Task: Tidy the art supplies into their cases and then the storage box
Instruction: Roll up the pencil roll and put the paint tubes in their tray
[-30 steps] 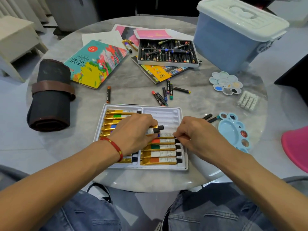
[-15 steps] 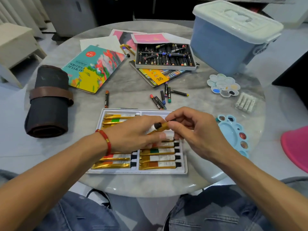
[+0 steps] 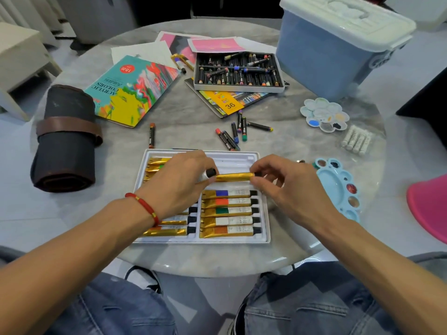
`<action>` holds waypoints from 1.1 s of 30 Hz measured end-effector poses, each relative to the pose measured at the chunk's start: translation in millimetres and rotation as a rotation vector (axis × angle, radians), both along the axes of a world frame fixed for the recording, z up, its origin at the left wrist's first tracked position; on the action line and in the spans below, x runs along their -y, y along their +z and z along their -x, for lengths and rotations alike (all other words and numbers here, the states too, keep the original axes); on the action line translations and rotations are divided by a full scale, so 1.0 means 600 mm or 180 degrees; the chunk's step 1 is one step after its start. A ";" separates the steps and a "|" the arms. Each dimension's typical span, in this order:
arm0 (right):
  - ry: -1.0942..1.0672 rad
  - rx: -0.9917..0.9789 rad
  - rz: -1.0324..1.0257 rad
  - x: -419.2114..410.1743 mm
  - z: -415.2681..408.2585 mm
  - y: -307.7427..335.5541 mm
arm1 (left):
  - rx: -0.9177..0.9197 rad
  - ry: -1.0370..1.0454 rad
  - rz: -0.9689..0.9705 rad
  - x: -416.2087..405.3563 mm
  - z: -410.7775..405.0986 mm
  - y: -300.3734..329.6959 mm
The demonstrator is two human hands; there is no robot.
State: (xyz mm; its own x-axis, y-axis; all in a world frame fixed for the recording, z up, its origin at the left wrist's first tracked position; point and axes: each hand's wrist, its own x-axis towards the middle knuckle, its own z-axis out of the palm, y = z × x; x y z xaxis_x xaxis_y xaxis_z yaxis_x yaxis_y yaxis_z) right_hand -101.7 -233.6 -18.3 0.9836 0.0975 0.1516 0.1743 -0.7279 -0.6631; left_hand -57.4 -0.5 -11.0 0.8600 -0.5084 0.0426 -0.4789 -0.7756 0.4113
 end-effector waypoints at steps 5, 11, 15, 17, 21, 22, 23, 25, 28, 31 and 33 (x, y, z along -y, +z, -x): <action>0.0266 0.0134 0.0617 -0.005 -0.002 -0.017 | 0.0100 -0.0122 -0.0214 -0.002 0.003 -0.009; 0.0024 -0.0149 0.0586 -0.009 -0.008 -0.009 | 0.0038 0.0029 -0.0018 0.001 0.003 -0.009; -0.0233 -0.0684 0.0199 -0.013 -0.022 -0.002 | -0.0104 0.0243 0.0065 0.004 -0.003 -0.009; -0.0256 -0.0878 0.0138 -0.012 -0.032 0.006 | -0.0225 0.0266 0.0036 0.008 -0.006 -0.007; -0.0211 -0.0989 0.0472 -0.018 -0.041 0.013 | -0.0296 0.0192 -0.0144 0.018 -0.006 -0.003; -0.0195 -0.0979 0.0611 -0.020 -0.040 0.012 | -0.0252 0.0166 -0.0181 0.020 -0.005 -0.003; -0.0176 -0.0924 0.0717 -0.022 -0.037 0.009 | -0.0241 0.0160 -0.0161 0.021 -0.004 -0.002; -0.0135 -0.0667 0.0702 -0.023 -0.029 0.010 | -0.0316 0.0200 -0.0058 0.020 -0.005 0.001; 0.0199 -0.0417 -0.0411 -0.039 -0.010 0.028 | -0.0417 0.0207 0.0158 0.023 -0.008 0.012; 0.0594 -0.0364 -0.0798 -0.062 -0.007 0.038 | -0.0390 -0.0054 0.0416 0.042 -0.004 0.017; 0.0421 -0.0265 -0.0823 -0.058 -0.021 0.035 | -0.0345 -0.0103 0.0501 0.046 -0.006 0.022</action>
State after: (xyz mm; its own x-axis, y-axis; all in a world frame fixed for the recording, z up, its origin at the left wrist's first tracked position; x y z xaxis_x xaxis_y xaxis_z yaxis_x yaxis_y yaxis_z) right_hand -89.4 -198.8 2.9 0.9750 0.1943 0.1075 0.1938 -0.5077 -0.8395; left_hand -53.7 -28.3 1.9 0.8472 -0.5303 0.0318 -0.4488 -0.6825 0.5768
